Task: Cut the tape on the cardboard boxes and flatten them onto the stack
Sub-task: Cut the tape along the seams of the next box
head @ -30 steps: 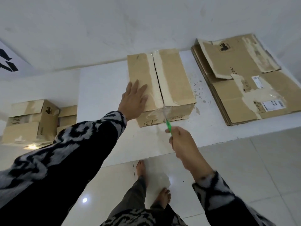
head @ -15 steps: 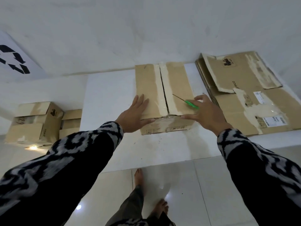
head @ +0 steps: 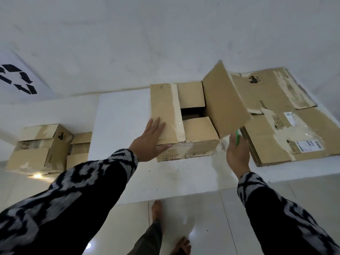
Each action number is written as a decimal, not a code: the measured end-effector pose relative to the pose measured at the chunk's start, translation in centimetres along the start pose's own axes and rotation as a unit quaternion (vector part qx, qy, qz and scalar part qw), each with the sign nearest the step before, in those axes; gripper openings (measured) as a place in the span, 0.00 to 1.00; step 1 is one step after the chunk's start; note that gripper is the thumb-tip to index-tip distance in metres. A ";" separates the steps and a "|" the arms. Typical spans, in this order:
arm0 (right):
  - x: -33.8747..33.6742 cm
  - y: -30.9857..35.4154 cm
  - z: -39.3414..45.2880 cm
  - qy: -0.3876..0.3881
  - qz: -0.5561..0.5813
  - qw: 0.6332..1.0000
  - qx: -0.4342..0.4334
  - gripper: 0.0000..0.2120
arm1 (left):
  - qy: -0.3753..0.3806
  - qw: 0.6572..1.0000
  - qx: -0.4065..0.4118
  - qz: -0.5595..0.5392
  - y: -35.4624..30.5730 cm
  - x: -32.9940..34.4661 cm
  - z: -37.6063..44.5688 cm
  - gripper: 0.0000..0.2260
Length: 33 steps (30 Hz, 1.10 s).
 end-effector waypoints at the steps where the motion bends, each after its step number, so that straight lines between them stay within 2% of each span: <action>1: 0.4 -0.9 0.1 -0.005 -0.010 1.000 0.029 0.42 | 0.000 1.000 -0.003 0.005 -0.1 0.1 0.0 0.40; 3: 1.1 -2.0 0.1 0.003 -0.040 0.997 0.070 0.39 | -0.002 1.000 -0.008 0.013 -0.4 0.3 0.1 0.40; 6: 2.3 -2.6 -0.5 0.062 -0.079 0.994 0.046 0.39 | -0.001 1.000 -0.009 0.025 -0.6 0.3 0.1 0.40; 8: 2.9 -3.3 -0.9 0.072 -0.141 0.986 0.044 0.36 | -0.003 1.000 -0.005 0.021 -0.6 0.2 0.1 0.41; 12: 2.9 -5.7 -1.9 0.035 -0.330 0.940 0.083 0.31 | -0.005 1.000 -0.002 0.017 -0.8 0.3 0.1 0.44; 15: 2.6 -6.7 -2.4 0.039 -0.397 0.914 0.076 0.32 | -0.009 1.000 -0.002 0.016 -0.8 0.4 0.2 0.44; 21: 1.6 -7.5 -1.1 0.065 -0.374 0.916 0.127 0.35 | -0.013 1.000 0.004 -0.013 -0.7 0.5 0.3 0.45; 23: 0.8 -6.3 -1.3 0.025 -0.316 0.937 0.147 0.35 | -0.002 0.999 0.005 -0.054 -0.3 0.7 0.4 0.46; 24: 0.3 -5.2 -1.8 -0.035 -0.260 0.955 0.142 0.34 | -0.004 0.995 0.005 -0.100 -0.2 0.7 0.2 0.46; 26: -0.2 -1.8 -3.5 -0.170 -0.137 0.975 0.050 0.29 | -0.045 0.973 -0.003 -0.228 -0.2 1.0 -0.3 0.44; 27: -0.3 0.5 -4.5 -0.204 -0.105 0.972 -0.044 0.26 | -0.072 0.955 -0.022 -0.288 -0.2 1.2 -0.7 0.41; 28: -0.1 2.7 -5.4 -0.202 -0.096 0.963 -0.153 0.25 | -0.088 0.935 -0.049 -0.340 -0.2 1.6 -1.0 0.38; 30: 1.3 5.9 -6.1 -0.088 -0.122 0.932 -0.331 0.25 | -0.077 0.892 -0.120 -0.429 -0.2 2.8 -1.4 0.35; 31: 2.3 7.2 -6.0 -0.008 -0.153 0.920 -0.362 0.28 | -0.056 0.866 -0.153 -0.472 -0.3 3.2 -1.5 0.35; 33: 4.4 9.0 -4.9 0.123 -0.223 0.914 -0.316 0.40 | -0.020 0.827 -0.191 -0.529 -0.7 3.6 -1.7 0.35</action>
Point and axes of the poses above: each hand's wrist, its own z-axis towards the middle knuckle, its own x-axis out of the palm, y = z × x, the point moved 2 cm from there along z, towards the middle knuckle, and after that the axes turned 2 degrees about z, right-handed, at the moved point
